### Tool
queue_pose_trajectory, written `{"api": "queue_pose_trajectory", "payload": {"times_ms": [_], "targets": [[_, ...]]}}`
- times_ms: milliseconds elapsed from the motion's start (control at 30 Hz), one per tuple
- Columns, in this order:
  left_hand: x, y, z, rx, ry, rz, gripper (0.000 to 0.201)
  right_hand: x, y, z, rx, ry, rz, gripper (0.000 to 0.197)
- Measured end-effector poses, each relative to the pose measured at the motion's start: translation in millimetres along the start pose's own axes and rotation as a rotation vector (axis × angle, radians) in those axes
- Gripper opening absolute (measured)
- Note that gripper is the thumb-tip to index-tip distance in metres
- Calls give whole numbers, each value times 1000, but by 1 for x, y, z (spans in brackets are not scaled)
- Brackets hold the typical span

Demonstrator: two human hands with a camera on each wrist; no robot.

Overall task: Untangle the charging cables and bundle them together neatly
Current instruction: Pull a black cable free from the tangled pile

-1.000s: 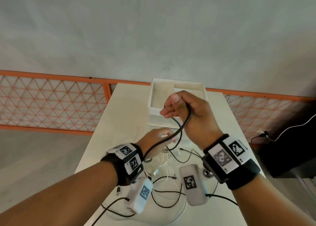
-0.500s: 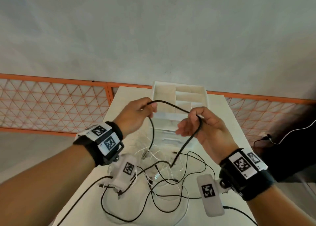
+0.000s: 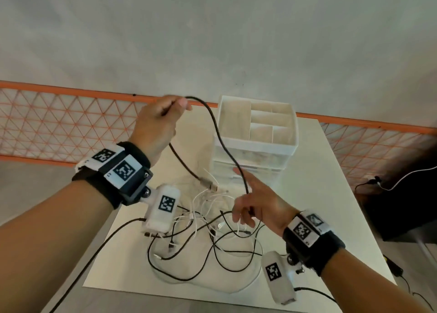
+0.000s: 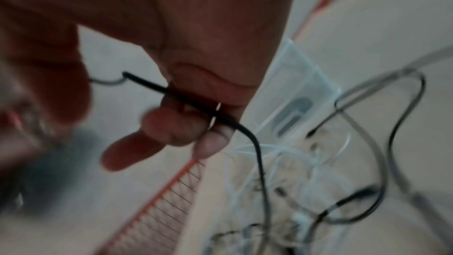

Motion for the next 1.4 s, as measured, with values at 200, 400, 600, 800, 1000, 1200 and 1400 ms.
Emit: {"api": "queue_pose_trajectory", "payload": {"times_ms": [200, 400, 600, 800, 1000, 1200, 1400], "targets": [[-24, -2, -29, 85, 167, -49, 21, -24, -14, -27, 72, 976, -296, 25], [25, 51, 25, -32, -365, 521, 27, -27, 1, 55, -343, 339, -554, 27], [48, 79, 90, -79, -674, 679, 27, -101, 26, 72, -261, 450, -947, 34], [41, 75, 111, -225, -803, 672, 43, -162, 35, 45, -250, 343, -1042, 19], [47, 75, 106, -284, -782, 589, 49, -149, 41, 74, -414, 596, -1039, 28], [52, 74, 90, -211, -583, 495, 15, -129, 35, 33, -163, 667, -733, 23], [134, 74, 31, -101, -289, 706, 77, -47, 21, 95, -542, 315, -458, 47]]}}
Point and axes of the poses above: each hand's wrist, its own y-axis away from the middle knuckle, its own x-axis out of the palm, z = x × y, the point moved 3 cm from there along -y, towards the middle knuckle, and after that the axes turned 11 degrees about -y, right-handed, at the moved point
